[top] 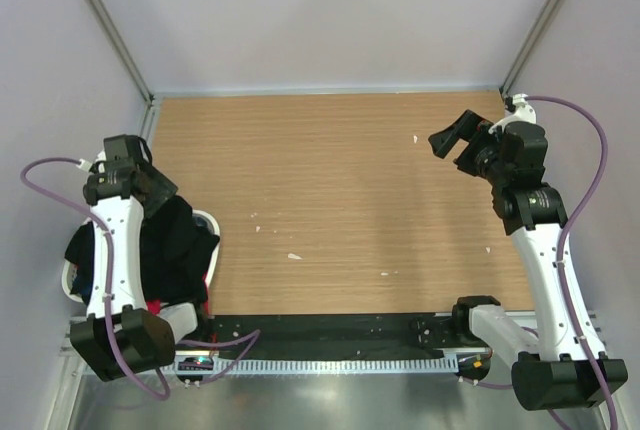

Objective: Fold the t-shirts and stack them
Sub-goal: Grab the tshirt from the pile

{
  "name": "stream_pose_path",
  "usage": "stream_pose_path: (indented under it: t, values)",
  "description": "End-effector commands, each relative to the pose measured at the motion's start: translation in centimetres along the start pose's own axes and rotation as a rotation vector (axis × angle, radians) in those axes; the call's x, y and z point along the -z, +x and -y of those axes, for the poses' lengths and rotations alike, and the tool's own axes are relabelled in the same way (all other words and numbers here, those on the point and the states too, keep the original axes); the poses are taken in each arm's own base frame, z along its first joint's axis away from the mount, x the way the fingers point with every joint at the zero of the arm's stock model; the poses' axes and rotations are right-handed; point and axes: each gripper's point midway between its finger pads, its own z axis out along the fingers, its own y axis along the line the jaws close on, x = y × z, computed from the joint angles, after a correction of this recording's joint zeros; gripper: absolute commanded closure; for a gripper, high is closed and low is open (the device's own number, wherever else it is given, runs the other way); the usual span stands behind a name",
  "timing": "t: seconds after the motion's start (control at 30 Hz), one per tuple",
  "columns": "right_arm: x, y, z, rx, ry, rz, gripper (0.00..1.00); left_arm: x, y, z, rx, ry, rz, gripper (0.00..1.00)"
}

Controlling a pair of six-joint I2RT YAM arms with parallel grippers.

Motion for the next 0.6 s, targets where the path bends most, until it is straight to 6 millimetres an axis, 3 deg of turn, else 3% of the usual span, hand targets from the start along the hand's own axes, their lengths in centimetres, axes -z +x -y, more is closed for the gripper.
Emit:
stream_pose_path:
  t: [0.0,0.07,0.1,0.23,0.3,0.4,0.53,0.57]
  values:
    - [0.5,-0.7,-0.5,0.02,-0.021,0.034,0.0,-1.3,-1.3,1.5,0.022,0.063,0.05,0.25]
    - [0.5,-0.7,-0.4,0.011,-0.015,0.037,0.0,-1.7,-1.5,2.1,0.046,0.104,0.076,0.31]
    - [0.4,-0.7,-0.4,0.008,-0.015,0.037,0.01,-2.2,-1.2,2.0,0.05,0.108,0.071,0.48]
    - [0.7,-1.1,-0.8,0.005,-0.013,0.023,0.0,-2.5,-1.6,2.3,0.052,0.126,0.098,0.76]
    - [1.1,-1.3,-0.3,0.011,0.017,0.033,0.0,-2.4,-1.9,2.1,0.048,0.121,0.111,1.0]
    - [2.0,-2.2,0.1,0.018,0.056,0.069,0.0,-0.9,-2.9,2.6,0.051,0.164,0.134,1.0]
    - [2.7,-3.0,-0.4,0.027,0.048,0.088,0.0,3.2,-5.8,4.3,0.022,0.256,0.193,1.0]
    - [2.5,-2.9,-0.3,0.024,0.053,0.083,0.0,5.9,-7.7,5.7,0.017,0.331,0.235,1.0]
